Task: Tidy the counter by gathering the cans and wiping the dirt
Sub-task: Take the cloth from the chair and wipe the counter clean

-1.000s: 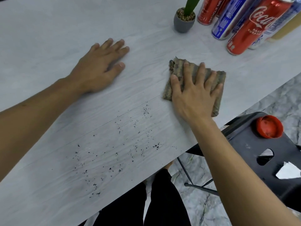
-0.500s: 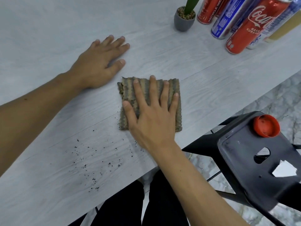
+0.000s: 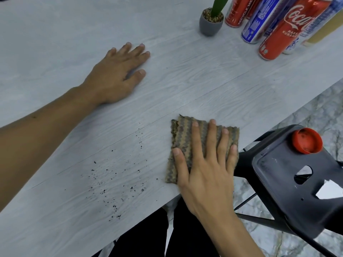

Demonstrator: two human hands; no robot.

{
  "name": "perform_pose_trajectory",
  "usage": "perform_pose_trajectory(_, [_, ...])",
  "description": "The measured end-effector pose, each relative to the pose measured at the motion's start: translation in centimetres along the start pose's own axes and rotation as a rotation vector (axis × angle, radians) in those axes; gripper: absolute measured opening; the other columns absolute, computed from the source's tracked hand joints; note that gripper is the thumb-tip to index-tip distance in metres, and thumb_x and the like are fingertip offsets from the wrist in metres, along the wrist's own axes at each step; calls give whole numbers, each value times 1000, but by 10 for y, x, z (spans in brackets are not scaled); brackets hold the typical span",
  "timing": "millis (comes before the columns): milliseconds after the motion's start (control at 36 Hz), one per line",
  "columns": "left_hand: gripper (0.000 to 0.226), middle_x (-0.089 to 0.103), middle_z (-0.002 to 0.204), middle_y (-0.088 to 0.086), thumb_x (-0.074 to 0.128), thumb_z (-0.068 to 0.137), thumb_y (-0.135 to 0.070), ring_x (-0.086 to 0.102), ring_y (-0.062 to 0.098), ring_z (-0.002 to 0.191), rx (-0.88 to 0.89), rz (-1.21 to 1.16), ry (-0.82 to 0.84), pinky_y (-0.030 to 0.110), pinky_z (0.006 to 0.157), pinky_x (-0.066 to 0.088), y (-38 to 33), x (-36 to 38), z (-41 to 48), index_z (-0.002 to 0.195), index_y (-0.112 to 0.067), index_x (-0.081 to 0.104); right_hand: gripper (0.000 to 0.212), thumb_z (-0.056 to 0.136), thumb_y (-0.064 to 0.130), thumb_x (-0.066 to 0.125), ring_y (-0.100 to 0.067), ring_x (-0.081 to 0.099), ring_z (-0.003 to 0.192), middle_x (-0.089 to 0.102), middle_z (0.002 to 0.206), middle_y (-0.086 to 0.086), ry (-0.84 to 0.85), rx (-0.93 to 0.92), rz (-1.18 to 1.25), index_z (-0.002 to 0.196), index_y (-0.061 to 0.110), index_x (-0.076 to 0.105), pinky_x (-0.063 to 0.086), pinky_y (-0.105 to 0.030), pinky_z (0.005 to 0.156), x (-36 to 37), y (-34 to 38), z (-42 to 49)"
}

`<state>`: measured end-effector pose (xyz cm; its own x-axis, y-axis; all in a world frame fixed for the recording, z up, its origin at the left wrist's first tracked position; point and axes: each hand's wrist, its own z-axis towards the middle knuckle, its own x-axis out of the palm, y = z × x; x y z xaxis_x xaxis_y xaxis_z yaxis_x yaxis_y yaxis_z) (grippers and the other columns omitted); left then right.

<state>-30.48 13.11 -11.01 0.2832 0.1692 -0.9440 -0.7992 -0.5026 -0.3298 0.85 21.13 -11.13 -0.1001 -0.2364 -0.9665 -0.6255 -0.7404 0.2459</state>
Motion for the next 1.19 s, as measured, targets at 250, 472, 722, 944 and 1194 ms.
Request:
perform_pose_trajectory(250, [55,13,170,-17,29,109,-50,2,4,157,60,-72,12,38,127,2,-1,-9,-16,161,-37,22,73,102,69,10,-25,-24,156,-21,171,3,21,134,33,163,35,-9,-14,-51,125,-11,-6,32])
perform_pose_trajectory(472, [55,12,170,-16,22,108,-42,0,7,157,131,-18,45,40,127,1,22,-16,-48,162,-35,19,68,104,63,14,-29,-18,157,-13,173,-1,31,42,78,164,33,0,-12,-51,126,-6,26,75])
perform_pose_trajectory(722, [53,12,170,-15,22,110,-41,2,9,158,153,14,42,44,127,3,28,-12,-52,162,-35,21,65,106,58,22,-32,-7,159,1,174,-5,12,-161,103,165,32,12,-6,-54,125,17,97,65])
perform_pose_trajectory(944, [54,11,170,-18,22,109,-45,1,6,157,144,28,37,39,127,2,28,-12,-52,162,-38,20,62,107,53,27,-33,-2,159,8,173,-7,24,-287,116,164,28,21,-2,-55,125,28,110,9])
perform_pose_trajectory(1194, [54,13,169,-19,27,108,-40,3,5,157,118,-3,43,43,127,3,22,-15,-53,161,-37,24,63,106,58,29,-30,1,159,8,173,-5,27,-245,87,163,32,22,6,-55,126,25,80,-43])
